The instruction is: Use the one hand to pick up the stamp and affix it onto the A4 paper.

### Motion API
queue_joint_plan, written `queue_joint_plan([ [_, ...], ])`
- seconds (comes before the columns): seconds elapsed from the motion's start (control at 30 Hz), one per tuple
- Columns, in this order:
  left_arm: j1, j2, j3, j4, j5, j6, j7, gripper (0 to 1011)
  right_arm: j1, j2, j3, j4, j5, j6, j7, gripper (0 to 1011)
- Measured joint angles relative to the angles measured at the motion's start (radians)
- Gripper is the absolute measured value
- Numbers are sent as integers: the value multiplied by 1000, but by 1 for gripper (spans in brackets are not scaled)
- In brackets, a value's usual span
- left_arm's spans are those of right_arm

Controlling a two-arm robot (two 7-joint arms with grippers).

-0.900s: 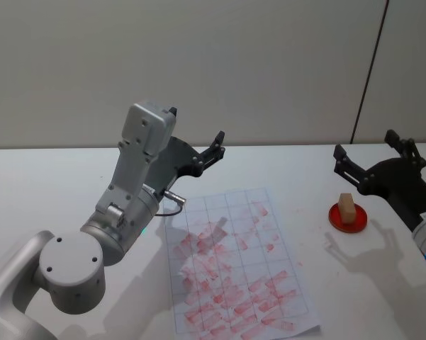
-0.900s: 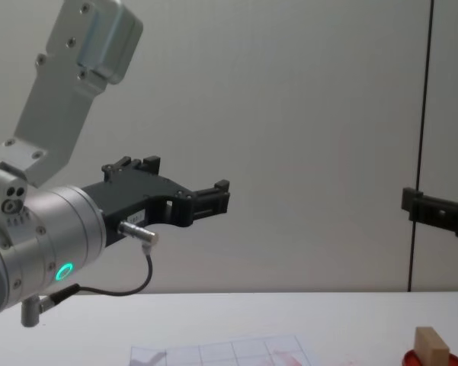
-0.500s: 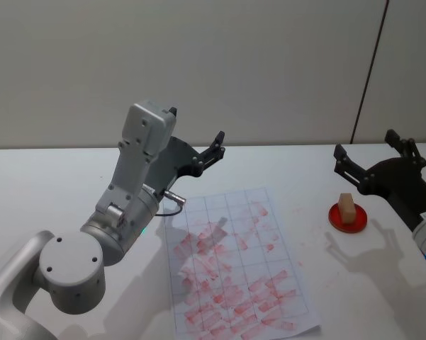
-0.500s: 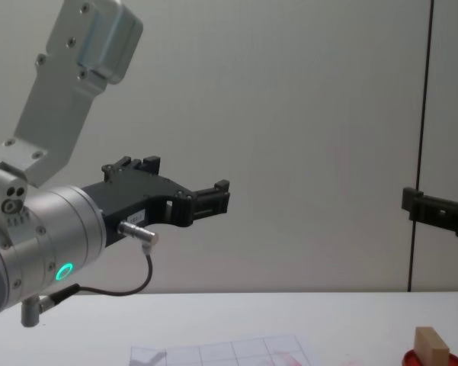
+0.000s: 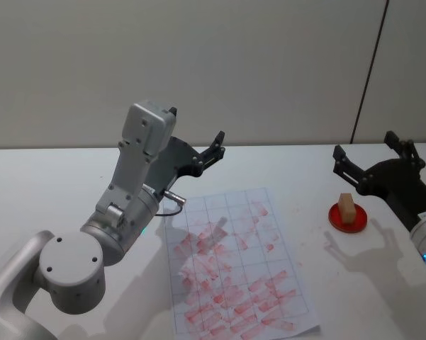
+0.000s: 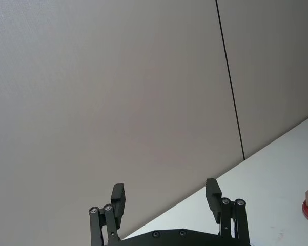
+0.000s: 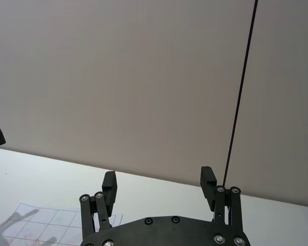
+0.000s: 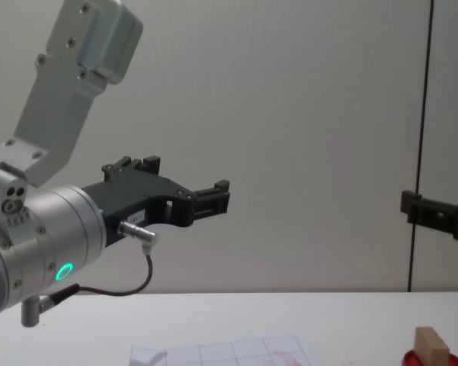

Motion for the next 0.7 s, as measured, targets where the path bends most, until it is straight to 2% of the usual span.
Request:
queue_joint_plan([
  [0.37, 0, 0, 0, 0, 0, 0, 0, 1001, 5, -62, -31, 7, -24, 94, -108, 1001],
  [0.57, 0, 0, 0, 0, 0, 0, 0, 1001, 13, -115, -54, 29, -38, 165, -202, 1001],
  [0.7, 0, 0, 0, 0, 0, 0, 0, 1001, 19, -139, -63, 46, -44, 196, -243, 1001],
])
